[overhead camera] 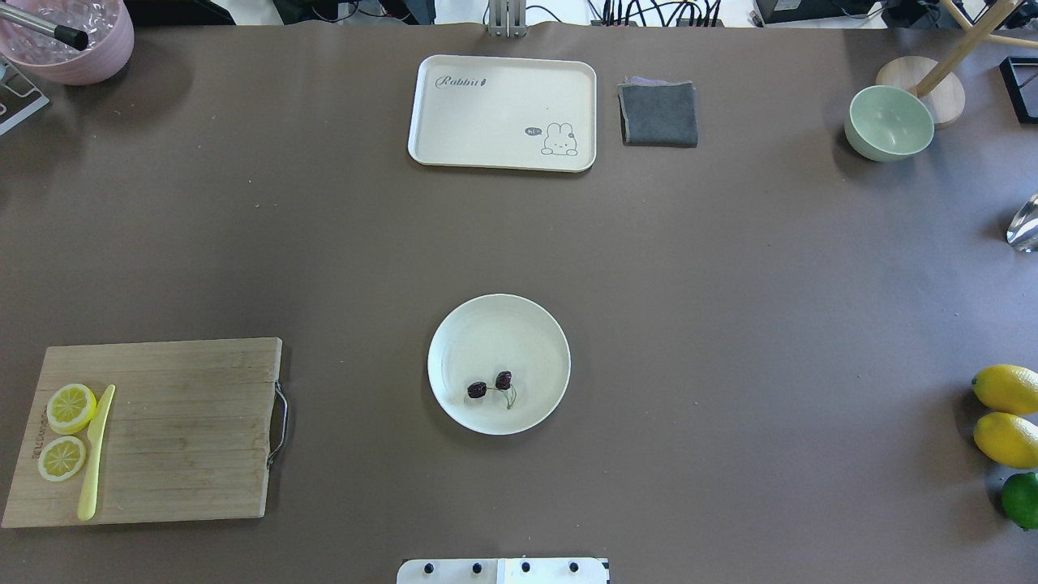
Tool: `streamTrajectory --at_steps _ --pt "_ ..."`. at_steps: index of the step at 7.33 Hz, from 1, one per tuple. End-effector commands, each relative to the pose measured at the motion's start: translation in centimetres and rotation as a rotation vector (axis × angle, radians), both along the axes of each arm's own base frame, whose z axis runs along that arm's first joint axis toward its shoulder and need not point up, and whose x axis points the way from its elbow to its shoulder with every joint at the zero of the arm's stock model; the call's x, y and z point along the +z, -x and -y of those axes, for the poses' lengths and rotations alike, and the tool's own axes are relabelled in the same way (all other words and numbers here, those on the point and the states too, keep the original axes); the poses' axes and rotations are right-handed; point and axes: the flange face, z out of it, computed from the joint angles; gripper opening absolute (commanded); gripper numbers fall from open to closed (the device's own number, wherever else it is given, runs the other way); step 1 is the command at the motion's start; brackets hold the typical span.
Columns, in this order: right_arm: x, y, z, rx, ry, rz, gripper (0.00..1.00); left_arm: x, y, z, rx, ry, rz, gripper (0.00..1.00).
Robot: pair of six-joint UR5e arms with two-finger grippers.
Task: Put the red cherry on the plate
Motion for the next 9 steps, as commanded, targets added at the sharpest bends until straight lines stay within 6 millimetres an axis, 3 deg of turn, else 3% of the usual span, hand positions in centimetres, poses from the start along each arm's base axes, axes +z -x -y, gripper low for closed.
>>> streamTrajectory --at_steps 1,9 --pt "-0.12 0.08 0.19 0.002 0.004 0.006 1.00 -0.33 0.02 0.13 -0.001 -0.015 -0.002 0.98" --pt "-1.03 -0.40 0.70 0.016 0.024 0.005 1.00 -0.50 0.47 0.29 -0.010 -0.019 -0.002 0.98"
